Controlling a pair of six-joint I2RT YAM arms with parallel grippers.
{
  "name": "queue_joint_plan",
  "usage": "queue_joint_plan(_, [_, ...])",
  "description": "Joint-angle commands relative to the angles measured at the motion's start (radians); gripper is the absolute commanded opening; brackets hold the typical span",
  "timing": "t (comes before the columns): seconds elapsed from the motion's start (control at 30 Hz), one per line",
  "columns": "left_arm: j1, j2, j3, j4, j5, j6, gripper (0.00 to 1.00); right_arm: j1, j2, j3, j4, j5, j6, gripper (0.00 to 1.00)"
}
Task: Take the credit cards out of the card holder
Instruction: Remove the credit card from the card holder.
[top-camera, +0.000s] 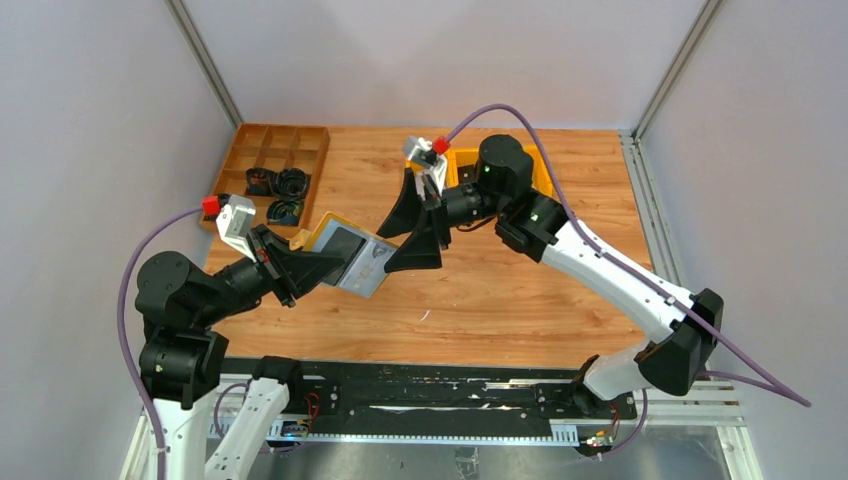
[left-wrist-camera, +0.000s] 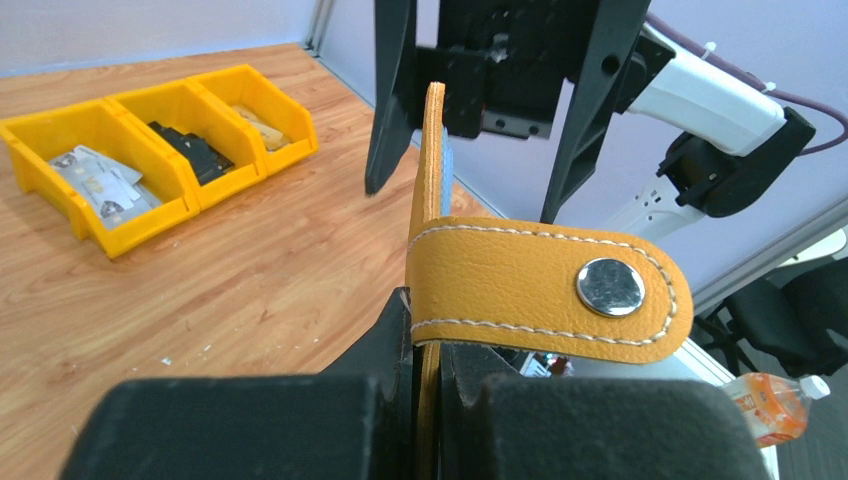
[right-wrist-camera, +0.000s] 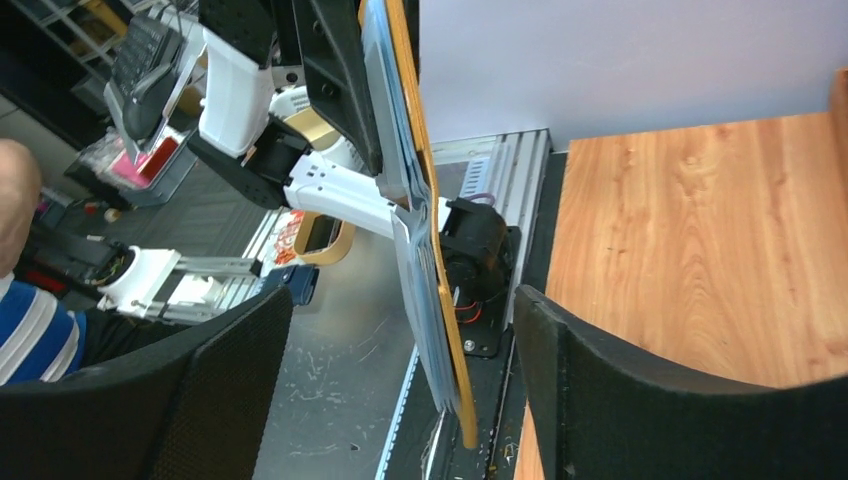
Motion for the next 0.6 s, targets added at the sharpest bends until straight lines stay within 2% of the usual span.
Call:
queue_joint_plan(0.0, [0.001,0.0,0.0,0.07,0.027,-0.052,0.0,0.049,0.0,-0.025,0.107,-0.072,0.005,0.81])
queue_joint_plan(0.1, [0.001,0.01,-0.001,0.07,0.044,-0.075,0.0,0.075,-0.011,-0.058,0.148,-0.038,0.021,0.69])
queue_joint_plan(0.2, [0.001,0.008,-0.019,0.085,0.069,-0.104,0.04,0.08,-0.006,-0.069,0.197,-0.022,0.08,0.45])
queue_joint_plan(0.33, [0.001,0.009,-0.043,0.126,0.111,-0.159,0.19,0.089,0.007,-0.049,0.178,-0.01,0.1,0.12])
queue_joint_plan(0.37, [0.001,0.01,-0.049,0.13,0.115,-0.171,0.26,0.091,0.011,-0.041,0.16,-0.015,0.098,0.05])
queue_joint_plan(0.4, [0.001,0.013,-0.056,0.132,0.121,-0.18,0.36,0.093,0.009,-0.036,0.146,-0.022,0.098,0.0])
queue_joint_plan(0.47, [0.001,0.017,-0.085,0.154,0.138,-0.215,0.54,0.098,0.001,-0.042,0.123,-0.031,0.09,0.0])
queue_joint_plan(0.5, [0.001,0.019,-0.1,0.169,0.148,-0.239,0.59,0.098,-0.007,-0.044,0.103,-0.03,0.075,0.0])
queue_joint_plan(0.57, [0.001,0.029,-0.118,0.2,0.176,-0.277,0.6,0.101,-0.025,-0.048,0.046,-0.028,0.035,0.0])
